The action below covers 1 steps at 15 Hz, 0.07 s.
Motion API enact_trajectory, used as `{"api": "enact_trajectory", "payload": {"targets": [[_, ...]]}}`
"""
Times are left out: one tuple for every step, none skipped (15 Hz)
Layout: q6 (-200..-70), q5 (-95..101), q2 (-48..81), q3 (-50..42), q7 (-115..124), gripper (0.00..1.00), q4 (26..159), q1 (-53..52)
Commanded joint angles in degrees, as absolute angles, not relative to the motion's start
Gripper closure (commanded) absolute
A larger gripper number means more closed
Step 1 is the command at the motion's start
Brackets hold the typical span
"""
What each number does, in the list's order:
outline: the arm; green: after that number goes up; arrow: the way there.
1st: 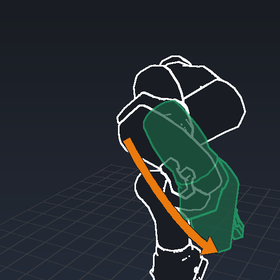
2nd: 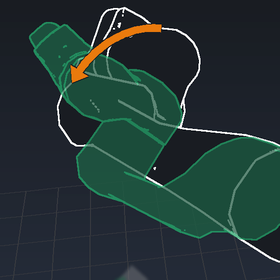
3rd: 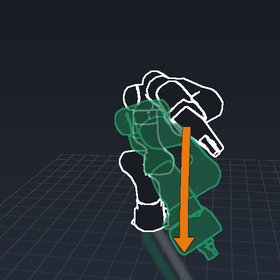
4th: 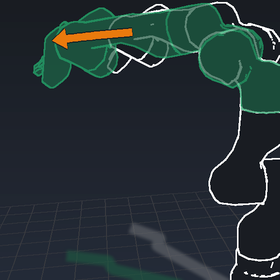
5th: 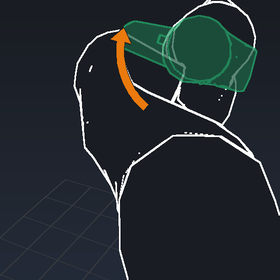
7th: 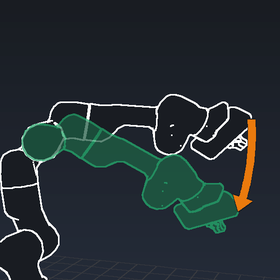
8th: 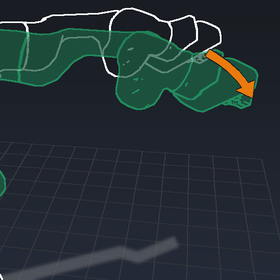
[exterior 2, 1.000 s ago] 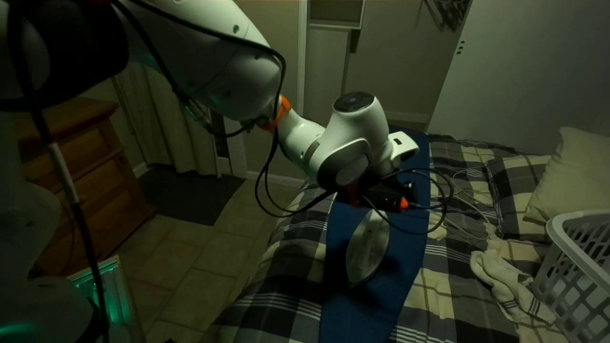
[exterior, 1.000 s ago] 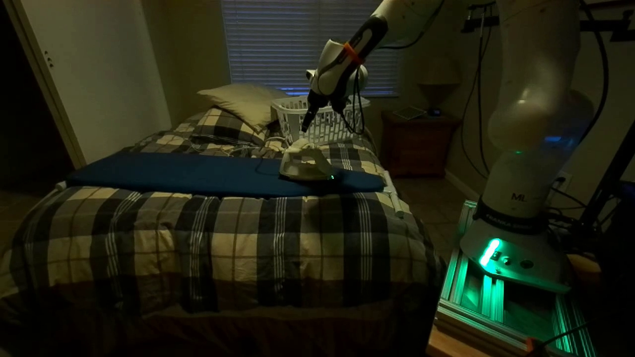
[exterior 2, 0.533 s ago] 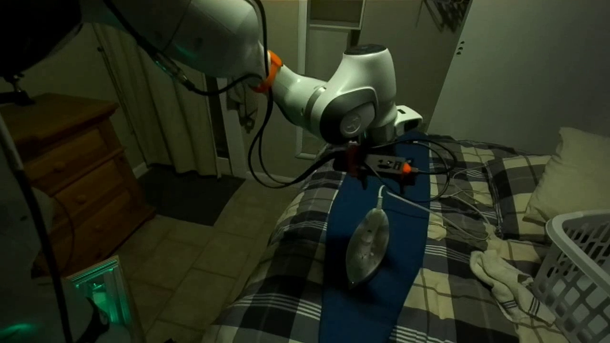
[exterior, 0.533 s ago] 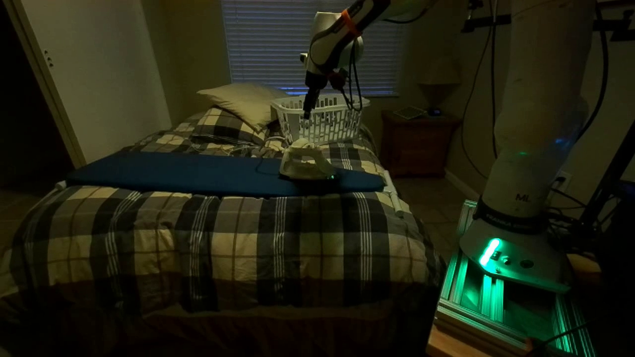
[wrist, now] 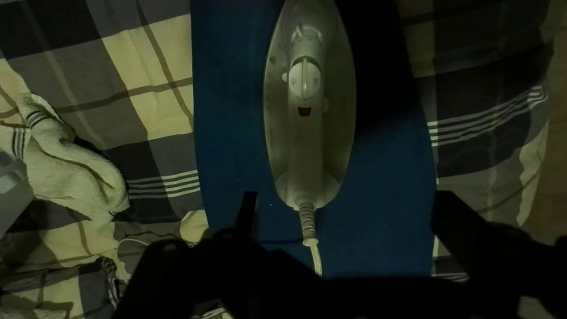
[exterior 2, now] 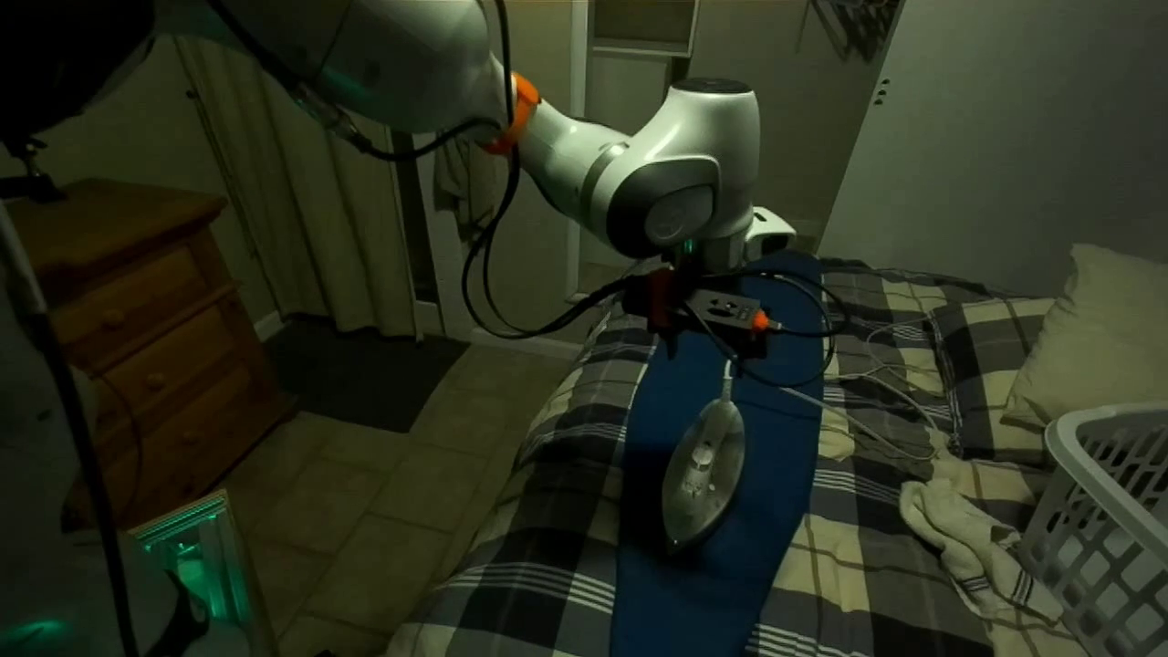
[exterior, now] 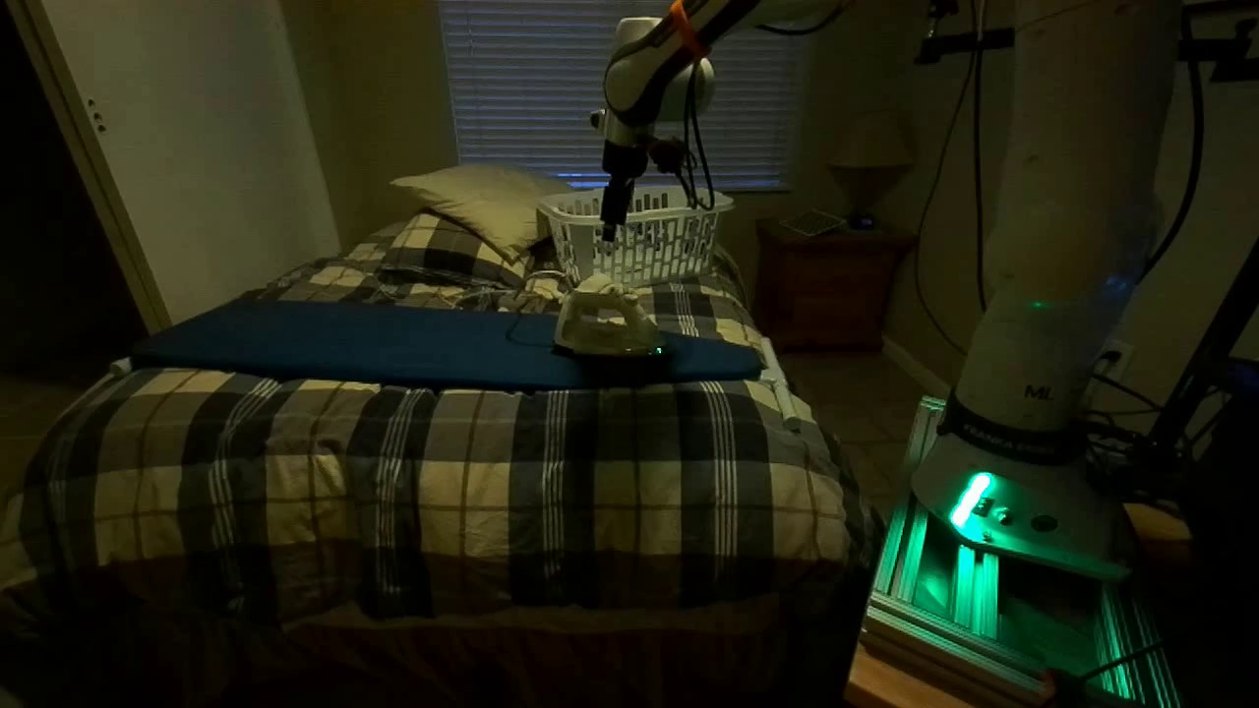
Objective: Turn the iron to the right
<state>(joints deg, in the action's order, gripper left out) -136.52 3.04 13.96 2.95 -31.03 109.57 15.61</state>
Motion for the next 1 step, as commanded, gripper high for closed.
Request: {"api": "enact_trajectory", "payload": {"targets": [[-136.42,2.31,13.92,0.85,-31.49,0.0,109.49,13.63]]}}
